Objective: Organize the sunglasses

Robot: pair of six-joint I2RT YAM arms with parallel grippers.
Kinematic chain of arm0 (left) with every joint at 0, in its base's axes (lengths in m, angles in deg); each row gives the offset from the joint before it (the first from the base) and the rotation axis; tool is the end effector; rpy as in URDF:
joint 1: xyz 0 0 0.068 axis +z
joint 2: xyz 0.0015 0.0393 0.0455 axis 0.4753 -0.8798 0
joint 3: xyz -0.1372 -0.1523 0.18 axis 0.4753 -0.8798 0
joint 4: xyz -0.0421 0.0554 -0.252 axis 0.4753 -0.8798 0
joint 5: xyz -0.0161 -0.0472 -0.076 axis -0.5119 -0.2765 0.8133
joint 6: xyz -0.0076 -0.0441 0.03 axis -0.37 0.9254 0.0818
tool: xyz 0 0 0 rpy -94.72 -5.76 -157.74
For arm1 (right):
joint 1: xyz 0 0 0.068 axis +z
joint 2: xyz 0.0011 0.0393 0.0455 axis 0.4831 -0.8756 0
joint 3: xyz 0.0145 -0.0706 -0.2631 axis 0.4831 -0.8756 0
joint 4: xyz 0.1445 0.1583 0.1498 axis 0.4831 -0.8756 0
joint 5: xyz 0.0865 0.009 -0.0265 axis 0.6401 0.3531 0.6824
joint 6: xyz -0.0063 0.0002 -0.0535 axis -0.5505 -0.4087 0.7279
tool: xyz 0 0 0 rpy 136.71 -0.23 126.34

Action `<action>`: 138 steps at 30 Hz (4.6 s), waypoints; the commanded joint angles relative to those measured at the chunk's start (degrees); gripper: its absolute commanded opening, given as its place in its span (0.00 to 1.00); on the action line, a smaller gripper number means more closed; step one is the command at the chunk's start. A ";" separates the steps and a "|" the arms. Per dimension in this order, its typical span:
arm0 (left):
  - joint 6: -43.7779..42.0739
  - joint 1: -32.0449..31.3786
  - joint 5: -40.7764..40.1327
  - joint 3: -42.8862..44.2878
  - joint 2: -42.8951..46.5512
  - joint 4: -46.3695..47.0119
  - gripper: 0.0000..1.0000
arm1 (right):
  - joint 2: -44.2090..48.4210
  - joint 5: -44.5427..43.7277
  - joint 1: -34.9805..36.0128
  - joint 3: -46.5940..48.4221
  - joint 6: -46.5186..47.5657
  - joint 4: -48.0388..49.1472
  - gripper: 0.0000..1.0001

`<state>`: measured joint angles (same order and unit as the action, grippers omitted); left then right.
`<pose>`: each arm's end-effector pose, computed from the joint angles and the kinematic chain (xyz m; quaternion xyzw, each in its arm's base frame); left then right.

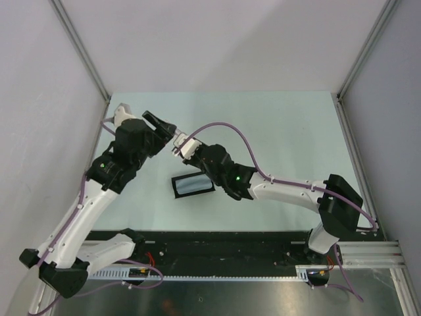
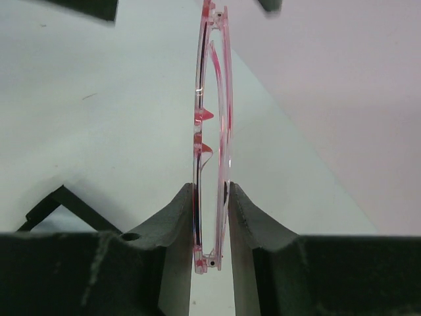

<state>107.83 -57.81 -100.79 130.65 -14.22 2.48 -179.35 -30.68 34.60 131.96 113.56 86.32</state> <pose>0.1838 -0.0905 0.3917 -0.2969 0.7846 -0.2673 0.4741 0.1883 0.3431 0.3140 -0.4314 0.6141 0.0320 0.6601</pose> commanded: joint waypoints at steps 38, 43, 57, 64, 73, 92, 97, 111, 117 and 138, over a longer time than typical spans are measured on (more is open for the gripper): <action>-51.70 7.90 78.56 6.22 0.08 1.29 0.71 | 16.65 68.21 -19.28 10.00 -20.85 -50.69 0.18; -52.06 7.81 80.21 4.98 -1.23 0.94 0.73 | 15.25 69.26 -18.75 10.53 -18.91 -55.18 0.18; -53.81 0.61 75.76 -2.83 -3.69 -6.86 0.66 | 9.01 75.15 -17.52 13.16 -16.19 -63.27 0.19; -57.77 -4.05 67.13 -2.67 -5.98 -10.66 0.58 | 7.60 75.15 -16.46 13.87 -15.75 -64.50 0.19; -58.74 -5.46 65.46 -2.40 -5.98 -12.15 0.40 | 6.98 75.24 -16.37 14.04 -15.74 -64.15 0.18; -60.76 -7.31 64.93 -4.42 -3.35 -12.86 0.54 | 7.60 76.21 -17.34 14.04 -17.15 -62.30 0.16; -60.76 -7.31 64.75 -4.68 -3.35 -12.86 0.49 | 8.65 76.30 -17.60 13.96 -18.03 -60.90 0.14; -61.47 -8.01 65.38 -5.39 -2.38 -12.86 0.41 | 8.92 77.61 -18.66 13.69 -19.44 -58.88 0.11; -61.11 -8.01 64.05 -4.95 -1.68 -12.86 0.48 | 9.53 78.58 -18.92 13.69 -19.44 -58.61 0.11; -59.71 -8.01 61.68 -2.58 -2.12 -12.77 0.20 | 9.88 78.93 -18.22 13.69 -19.70 -58.61 0.08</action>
<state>49.36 -65.00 -39.81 126.10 -16.96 -9.02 -171.72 47.33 16.41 143.46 94.19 24.29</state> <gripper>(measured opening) 0.272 0.279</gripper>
